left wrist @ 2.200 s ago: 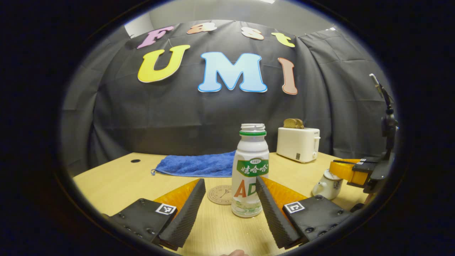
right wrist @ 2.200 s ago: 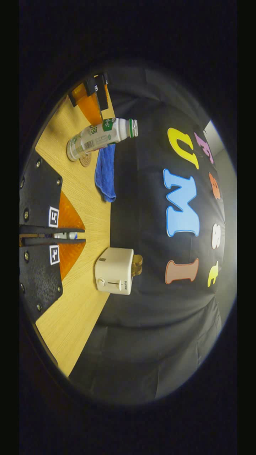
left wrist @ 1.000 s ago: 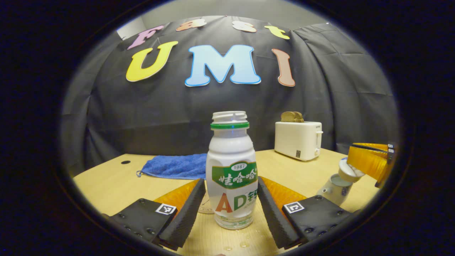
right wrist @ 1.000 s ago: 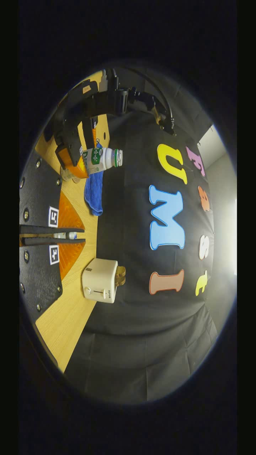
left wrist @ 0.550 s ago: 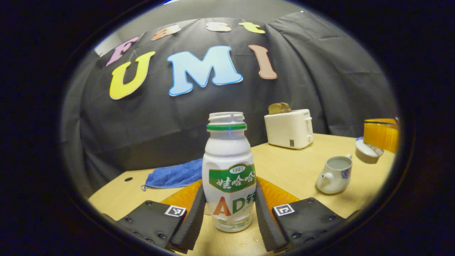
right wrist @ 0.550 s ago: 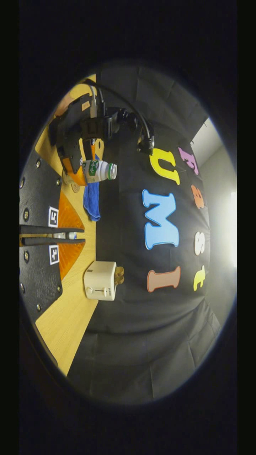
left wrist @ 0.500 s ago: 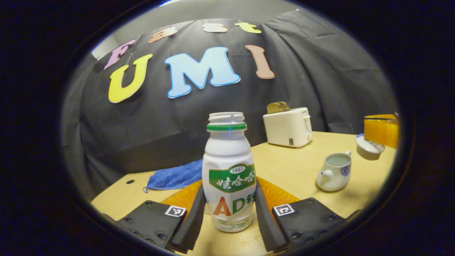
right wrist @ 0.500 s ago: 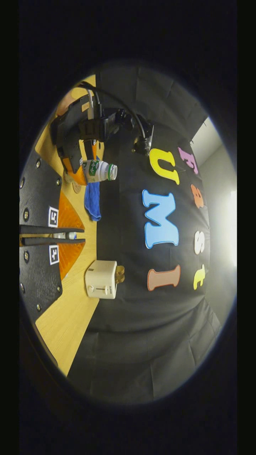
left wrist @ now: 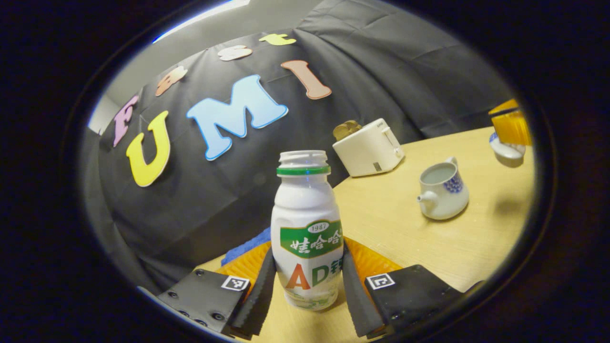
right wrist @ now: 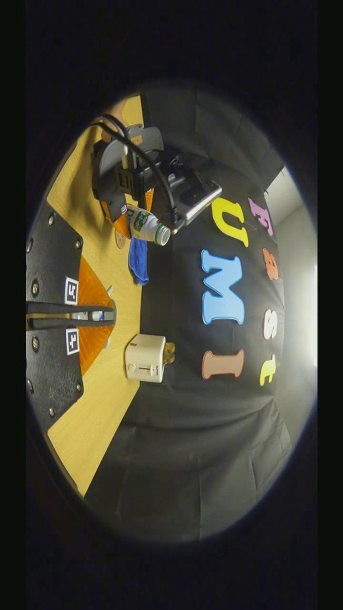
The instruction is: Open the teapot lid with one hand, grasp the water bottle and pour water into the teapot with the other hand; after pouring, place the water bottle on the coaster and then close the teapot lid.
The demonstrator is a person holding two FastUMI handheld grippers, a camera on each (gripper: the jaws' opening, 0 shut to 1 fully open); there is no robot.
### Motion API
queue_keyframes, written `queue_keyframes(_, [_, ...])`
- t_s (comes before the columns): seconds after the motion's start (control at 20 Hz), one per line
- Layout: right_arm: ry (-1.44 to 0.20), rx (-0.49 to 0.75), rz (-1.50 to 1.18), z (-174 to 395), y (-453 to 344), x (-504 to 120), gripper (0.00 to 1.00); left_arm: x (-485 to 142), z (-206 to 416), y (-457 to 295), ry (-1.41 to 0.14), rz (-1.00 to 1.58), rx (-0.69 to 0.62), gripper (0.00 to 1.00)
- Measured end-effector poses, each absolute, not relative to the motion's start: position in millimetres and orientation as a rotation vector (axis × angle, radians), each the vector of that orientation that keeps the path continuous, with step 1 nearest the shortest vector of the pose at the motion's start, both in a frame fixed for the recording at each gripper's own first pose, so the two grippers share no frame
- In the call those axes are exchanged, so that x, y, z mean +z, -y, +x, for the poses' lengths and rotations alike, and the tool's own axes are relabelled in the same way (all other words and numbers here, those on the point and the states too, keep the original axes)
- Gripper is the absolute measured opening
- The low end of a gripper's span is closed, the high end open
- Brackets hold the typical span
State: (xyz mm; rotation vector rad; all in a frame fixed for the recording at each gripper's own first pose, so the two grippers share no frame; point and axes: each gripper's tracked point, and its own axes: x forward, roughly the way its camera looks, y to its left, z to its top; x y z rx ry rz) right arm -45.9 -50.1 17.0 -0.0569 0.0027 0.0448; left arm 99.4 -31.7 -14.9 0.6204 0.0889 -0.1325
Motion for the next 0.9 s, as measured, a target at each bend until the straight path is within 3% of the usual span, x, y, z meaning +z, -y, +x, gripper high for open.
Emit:
queue_keyframes(0.15, [-0.011,0.041,-0.066,-56,53,14,0.04,-22,106,31,-0.114,0.712,-0.131,0.74])
queue_keyframes(0.2, [-0.016,0.044,-0.067,-59,53,12,0.04,-24,108,30,-0.120,0.755,-0.123,0.79])
queue_keyframes(0.3, [-0.026,0.057,-0.060,-65,49,8,0.00,-22,110,34,-0.110,0.849,-0.115,0.79])
queue_keyframes(0.4, [-0.024,0.066,-0.060,-71,47,8,0.04,-23,112,43,-0.103,0.927,-0.128,0.74])
queue_keyframes(0.5, [-0.029,0.076,-0.061,-75,46,6,0.00,-21,116,53,-0.084,1.010,-0.142,0.74])
queue_keyframes(0.55, [-0.031,0.078,-0.061,-78,46,5,0.00,-20,117,58,-0.071,1.050,-0.146,0.79])
queue_keyframes(0.6, [-0.034,0.077,-0.059,-80,47,3,0.00,-20,118,63,-0.060,1.088,-0.149,0.70])
queue_keyframes(0.65, [-0.036,0.077,-0.055,-83,47,4,0.00,-20,119,69,-0.051,1.119,-0.157,0.74])
queue_keyframes(0.7, [-0.039,0.077,-0.050,-85,48,2,0.00,-21,119,71,-0.049,1.145,-0.165,0.70])
queue_keyframes(0.75, [-0.044,0.075,-0.046,-88,50,1,0.00,-20,119,75,-0.043,1.165,-0.172,0.79])
queue_keyframes(0.9, [-0.054,0.067,-0.036,-96,55,-2,0.04,-18,120,87,-0.015,1.232,-0.186,0.79])
